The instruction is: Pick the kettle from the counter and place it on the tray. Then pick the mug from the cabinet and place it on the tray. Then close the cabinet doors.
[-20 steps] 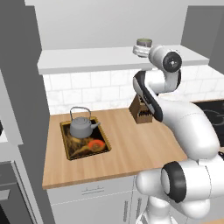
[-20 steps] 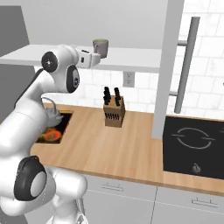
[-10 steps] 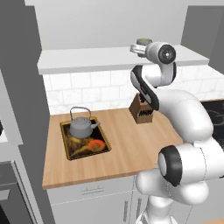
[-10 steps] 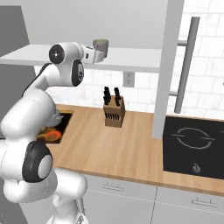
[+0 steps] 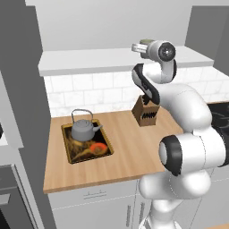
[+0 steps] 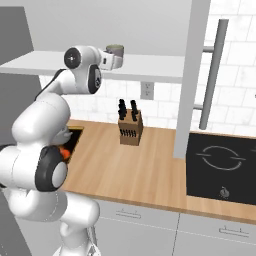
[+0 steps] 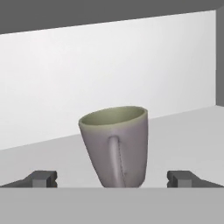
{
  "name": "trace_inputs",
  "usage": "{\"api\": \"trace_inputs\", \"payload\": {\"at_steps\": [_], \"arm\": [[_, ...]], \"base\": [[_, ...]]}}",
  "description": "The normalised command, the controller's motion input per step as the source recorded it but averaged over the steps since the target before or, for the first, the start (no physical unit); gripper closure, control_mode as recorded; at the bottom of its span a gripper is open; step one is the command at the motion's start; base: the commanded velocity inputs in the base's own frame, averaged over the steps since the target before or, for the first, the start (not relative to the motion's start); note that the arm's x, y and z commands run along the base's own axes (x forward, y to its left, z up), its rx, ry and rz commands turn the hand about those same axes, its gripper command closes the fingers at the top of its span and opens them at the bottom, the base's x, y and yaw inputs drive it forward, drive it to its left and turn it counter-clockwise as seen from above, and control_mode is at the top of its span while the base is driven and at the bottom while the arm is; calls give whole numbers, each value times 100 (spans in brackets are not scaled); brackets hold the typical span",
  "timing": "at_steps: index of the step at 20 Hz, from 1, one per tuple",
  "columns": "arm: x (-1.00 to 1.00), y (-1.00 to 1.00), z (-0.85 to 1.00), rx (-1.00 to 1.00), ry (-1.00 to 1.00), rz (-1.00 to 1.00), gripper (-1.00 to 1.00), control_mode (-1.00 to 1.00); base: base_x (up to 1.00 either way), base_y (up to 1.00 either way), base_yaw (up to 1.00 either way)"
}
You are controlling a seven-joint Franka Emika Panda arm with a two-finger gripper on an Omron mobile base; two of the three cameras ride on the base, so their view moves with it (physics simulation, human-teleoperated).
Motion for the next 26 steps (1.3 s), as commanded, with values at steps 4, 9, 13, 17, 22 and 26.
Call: {"api": "trace_inputs", "payload": {"at_steps": [4,9,13,17,22,26], "arm": [[29,-5,-3,0,0,0,-100,-100],[10,-7,0,0,0,0,-100,-100],[5,-3,0,0,0,0,-100,-100],[3,0,0,0,-1,0,-100,-100],[0,0,0,0,-3,0,100,-100],[0,-1,0,0,-1,0,100,-100]], "base": [[0,0,0],[0,0,0],[0,0,0],[0,0,0],[0,0,0],[0,0,0]]}}
